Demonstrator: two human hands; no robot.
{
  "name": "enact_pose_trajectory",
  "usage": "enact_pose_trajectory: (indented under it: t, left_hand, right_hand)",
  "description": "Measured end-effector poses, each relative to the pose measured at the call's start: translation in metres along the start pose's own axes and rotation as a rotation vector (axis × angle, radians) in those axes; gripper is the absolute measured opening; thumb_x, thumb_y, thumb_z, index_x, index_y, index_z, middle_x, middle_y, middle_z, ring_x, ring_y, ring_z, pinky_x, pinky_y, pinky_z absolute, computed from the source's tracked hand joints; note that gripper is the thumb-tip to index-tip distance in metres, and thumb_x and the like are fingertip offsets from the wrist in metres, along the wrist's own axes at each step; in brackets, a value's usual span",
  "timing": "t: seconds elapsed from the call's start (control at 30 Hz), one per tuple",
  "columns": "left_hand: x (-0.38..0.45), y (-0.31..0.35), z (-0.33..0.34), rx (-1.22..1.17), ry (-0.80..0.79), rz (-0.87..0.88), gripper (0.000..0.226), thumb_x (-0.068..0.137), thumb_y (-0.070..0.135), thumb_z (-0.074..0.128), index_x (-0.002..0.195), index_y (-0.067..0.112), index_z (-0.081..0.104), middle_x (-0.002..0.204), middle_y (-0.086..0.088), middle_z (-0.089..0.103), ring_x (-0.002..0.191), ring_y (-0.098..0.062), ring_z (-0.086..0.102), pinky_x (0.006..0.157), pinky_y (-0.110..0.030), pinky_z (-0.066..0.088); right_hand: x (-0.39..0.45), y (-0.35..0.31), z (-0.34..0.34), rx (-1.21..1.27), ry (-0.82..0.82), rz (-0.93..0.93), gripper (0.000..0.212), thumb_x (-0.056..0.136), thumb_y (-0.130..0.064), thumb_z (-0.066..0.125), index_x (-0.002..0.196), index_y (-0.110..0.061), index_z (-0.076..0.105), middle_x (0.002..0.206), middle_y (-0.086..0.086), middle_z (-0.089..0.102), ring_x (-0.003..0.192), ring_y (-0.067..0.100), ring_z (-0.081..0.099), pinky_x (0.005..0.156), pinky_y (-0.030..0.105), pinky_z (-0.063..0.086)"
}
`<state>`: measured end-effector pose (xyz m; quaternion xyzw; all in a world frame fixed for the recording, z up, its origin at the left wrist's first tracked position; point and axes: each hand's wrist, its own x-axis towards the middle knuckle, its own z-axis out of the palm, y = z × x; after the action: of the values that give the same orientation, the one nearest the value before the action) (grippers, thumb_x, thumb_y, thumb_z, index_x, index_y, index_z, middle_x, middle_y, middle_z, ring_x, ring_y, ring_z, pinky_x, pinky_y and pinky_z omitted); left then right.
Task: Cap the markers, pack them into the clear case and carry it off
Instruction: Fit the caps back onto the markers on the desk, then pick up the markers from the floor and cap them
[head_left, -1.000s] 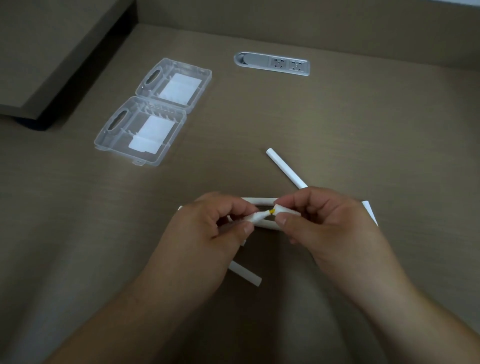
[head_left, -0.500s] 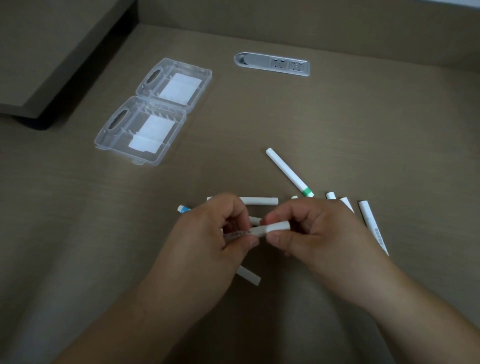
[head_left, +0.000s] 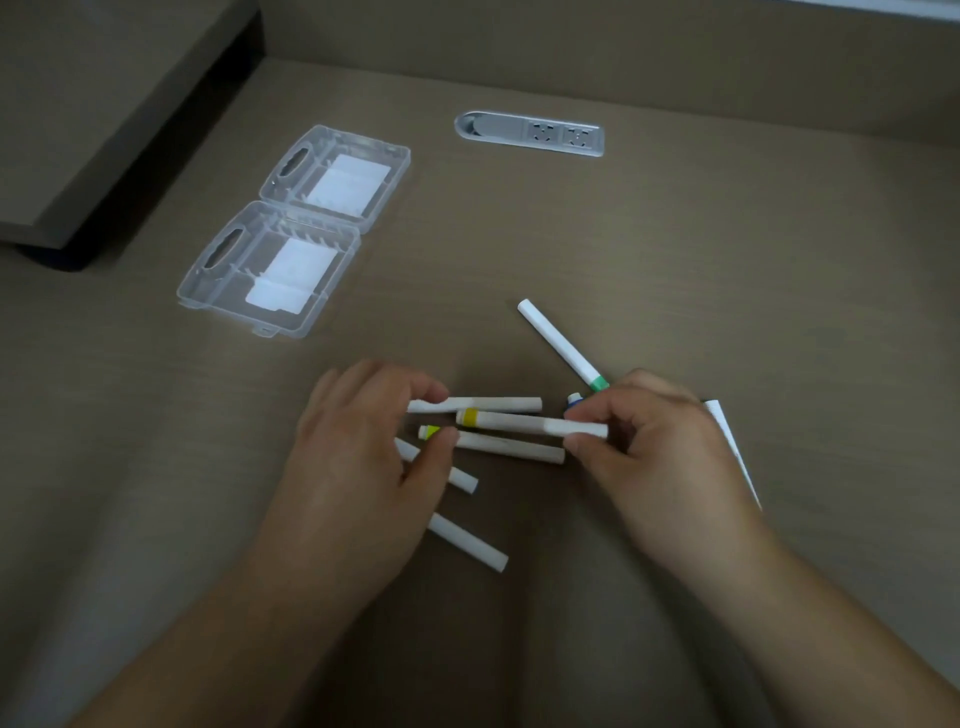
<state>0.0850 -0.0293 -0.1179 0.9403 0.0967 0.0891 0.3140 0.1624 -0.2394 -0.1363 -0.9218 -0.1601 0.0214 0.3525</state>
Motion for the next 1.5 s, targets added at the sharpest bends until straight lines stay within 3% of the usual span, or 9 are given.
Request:
enact_pose_trajectory:
  t: [0.1, 0.23, 0.37, 0.5, 0.67, 0.87, 1.03, 1.17, 1.5]
  left_hand:
    - [-0.003, -0.002, 0.005, 0.066, -0.037, 0.004, 0.025, 0.082, 0.038, 0.058, 0.107, 0.036, 0.058, 0.099, 0.023, 0.048, 0.097, 0.000, 0.041, 0.081, -0.025, 0.038]
    - [-0.006, -0.004, 0.011, 0.112, -0.092, 0.019, 0.032, 0.082, 0.041, 0.057, 0.113, 0.036, 0.058, 0.100, 0.024, 0.044, 0.098, 0.000, 0.040, 0.083, -0.026, 0.039]
    - [-0.006, -0.003, 0.012, 0.122, -0.107, 0.031, 0.039, 0.082, 0.043, 0.056, 0.120, 0.037, 0.056, 0.109, 0.024, 0.045, 0.106, -0.001, 0.040, 0.088, -0.028, 0.039]
    - [-0.003, 0.002, 0.011, 0.151, -0.146, 0.045, 0.053, 0.084, 0.048, 0.055, 0.135, 0.034, 0.050, 0.128, 0.015, 0.051, 0.122, -0.007, 0.040, 0.101, -0.036, 0.041]
    - [0.002, 0.015, 0.006, 0.215, -0.248, 0.054, 0.064, 0.087, 0.054, 0.055, 0.145, 0.034, 0.038, 0.144, 0.010, 0.042, 0.132, -0.015, 0.033, 0.108, -0.036, 0.033]
    - [-0.004, 0.028, -0.006, 0.240, -0.319, 0.083, 0.066, 0.087, 0.055, 0.057, 0.146, 0.033, 0.037, 0.145, 0.005, 0.045, 0.134, -0.021, 0.036, 0.110, -0.044, 0.037]
    - [-0.015, 0.041, -0.008, 0.275, -0.347, 0.159, 0.067, 0.084, 0.053, 0.060, 0.144, 0.029, 0.042, 0.142, 0.002, 0.048, 0.132, -0.024, 0.039, 0.109, -0.039, 0.034]
    - [-0.028, 0.054, 0.000, 0.307, -0.376, 0.235, 0.068, 0.084, 0.055, 0.059, 0.144, 0.027, 0.043, 0.148, 0.000, 0.045, 0.137, -0.024, 0.037, 0.114, -0.042, 0.032]
    - [-0.076, 0.128, 0.054, 0.299, -0.504, 0.429, 0.071, 0.086, 0.060, 0.053, 0.147, 0.030, 0.033, 0.151, 0.004, 0.037, 0.140, -0.022, 0.028, 0.113, -0.043, 0.029]
  right_hand:
    - [0.002, -0.002, 0.009, -0.128, 0.004, -0.080, 0.008, 0.080, -0.023, 0.072, 0.082, -0.030, 0.075, 0.083, -0.010, 0.062, 0.083, 0.014, 0.056, 0.078, 0.036, 0.047]
    - [0.002, -0.004, 0.015, -0.225, 0.011, -0.106, 0.014, 0.079, -0.031, 0.065, 0.088, -0.030, 0.076, 0.084, -0.007, 0.063, 0.083, 0.017, 0.056, 0.077, 0.032, 0.042]
    - [-0.001, -0.003, 0.014, -0.185, 0.020, -0.094, 0.016, 0.078, -0.029, 0.071, 0.093, -0.028, 0.076, 0.090, -0.007, 0.064, 0.087, 0.017, 0.058, 0.080, 0.032, 0.046]
    - [-0.006, -0.004, 0.008, -0.172, 0.031, -0.063, 0.026, 0.077, -0.034, 0.070, 0.102, -0.026, 0.074, 0.100, -0.009, 0.064, 0.096, 0.015, 0.056, 0.086, 0.031, 0.046]
    - [-0.016, -0.014, -0.006, -0.241, -0.040, 0.002, 0.046, 0.077, -0.048, 0.062, 0.117, -0.026, 0.068, 0.115, -0.006, 0.063, 0.110, 0.020, 0.055, 0.095, 0.029, 0.042]
    - [-0.042, -0.029, -0.022, -0.336, -0.105, 0.081, 0.066, 0.074, -0.058, 0.060, 0.134, -0.030, 0.056, 0.130, -0.003, 0.057, 0.123, 0.023, 0.048, 0.106, 0.035, 0.038]
    - [-0.071, -0.035, -0.033, -0.373, -0.076, 0.156, 0.061, 0.074, -0.057, 0.067, 0.129, -0.032, 0.056, 0.128, -0.001, 0.057, 0.123, 0.025, 0.048, 0.101, 0.036, 0.038]
    - [-0.096, -0.028, -0.040, -0.385, -0.057, 0.228, 0.058, 0.074, -0.059, 0.064, 0.125, -0.033, 0.056, 0.124, -0.001, 0.056, 0.119, 0.026, 0.048, 0.097, 0.039, 0.039]
    - [-0.196, 0.018, -0.085, -0.360, 0.054, 0.435, 0.069, 0.075, -0.064, 0.059, 0.136, -0.034, 0.049, 0.131, -0.004, 0.053, 0.123, 0.023, 0.044, 0.102, 0.041, 0.039]
